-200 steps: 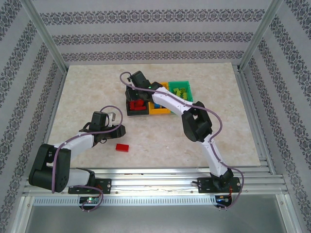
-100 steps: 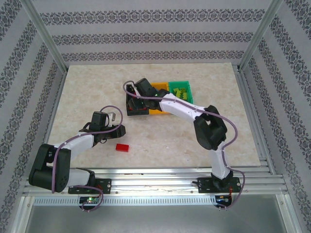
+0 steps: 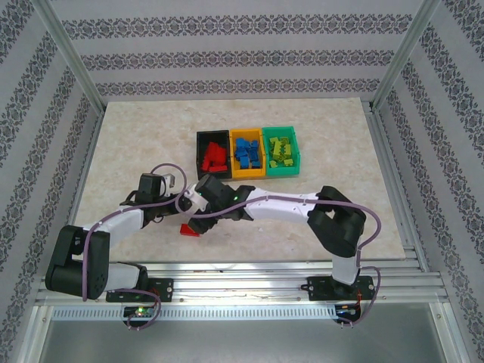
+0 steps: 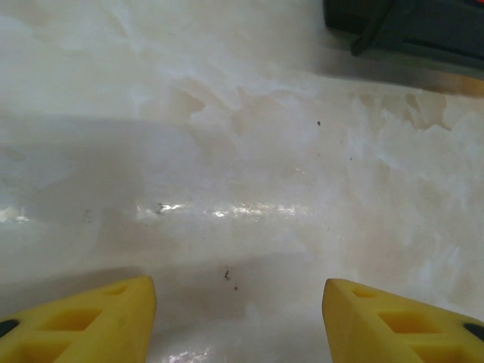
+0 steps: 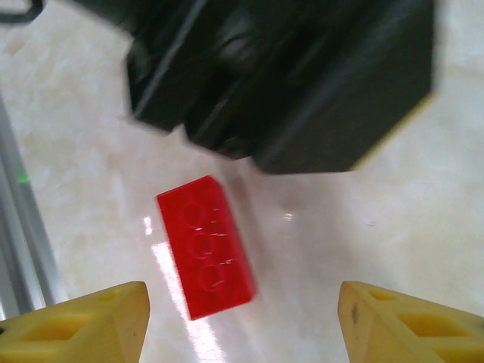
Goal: Sort the legos into containers by color
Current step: Pick up the lego from the bottom-center of the table.
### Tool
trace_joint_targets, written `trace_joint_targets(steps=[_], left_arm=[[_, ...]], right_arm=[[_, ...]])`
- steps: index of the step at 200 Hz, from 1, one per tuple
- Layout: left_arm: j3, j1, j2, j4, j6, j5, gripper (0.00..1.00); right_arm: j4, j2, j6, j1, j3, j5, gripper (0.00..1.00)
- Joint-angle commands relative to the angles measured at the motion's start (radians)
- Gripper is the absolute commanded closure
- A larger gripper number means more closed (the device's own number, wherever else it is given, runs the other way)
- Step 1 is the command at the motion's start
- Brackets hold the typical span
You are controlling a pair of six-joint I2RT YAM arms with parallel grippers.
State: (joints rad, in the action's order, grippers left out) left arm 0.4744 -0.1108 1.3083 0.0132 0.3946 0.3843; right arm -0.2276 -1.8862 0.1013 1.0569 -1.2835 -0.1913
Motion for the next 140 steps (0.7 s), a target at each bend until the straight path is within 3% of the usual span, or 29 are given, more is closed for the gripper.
trace_joint_targets(steps=[1,104,118,140], left_arm=[[-0.025,0.043,-0.023,-0.031,0.033,0.005,0.4],[-0.051,0.111,-0.002,-0.085,0.066,0.094,0.4],[-0.051,0.115,0.003,-0.089,0.068,0.102,0.39],[-0.049,0.116,0.008,-0.094,0.067,0.108,0.4]], right_arm=[[0.037,-0.03,-0.055,0.027,0.003,-0.04,0.32],[0.027,-0.186,-0.064,0.064,-0.071,0.035,0.32],[0.026,-0.191,-0.058,0.064,-0.068,0.051,0.37],[0.032,-0.18,-0.058,0.063,-0.054,0.055,0.54]])
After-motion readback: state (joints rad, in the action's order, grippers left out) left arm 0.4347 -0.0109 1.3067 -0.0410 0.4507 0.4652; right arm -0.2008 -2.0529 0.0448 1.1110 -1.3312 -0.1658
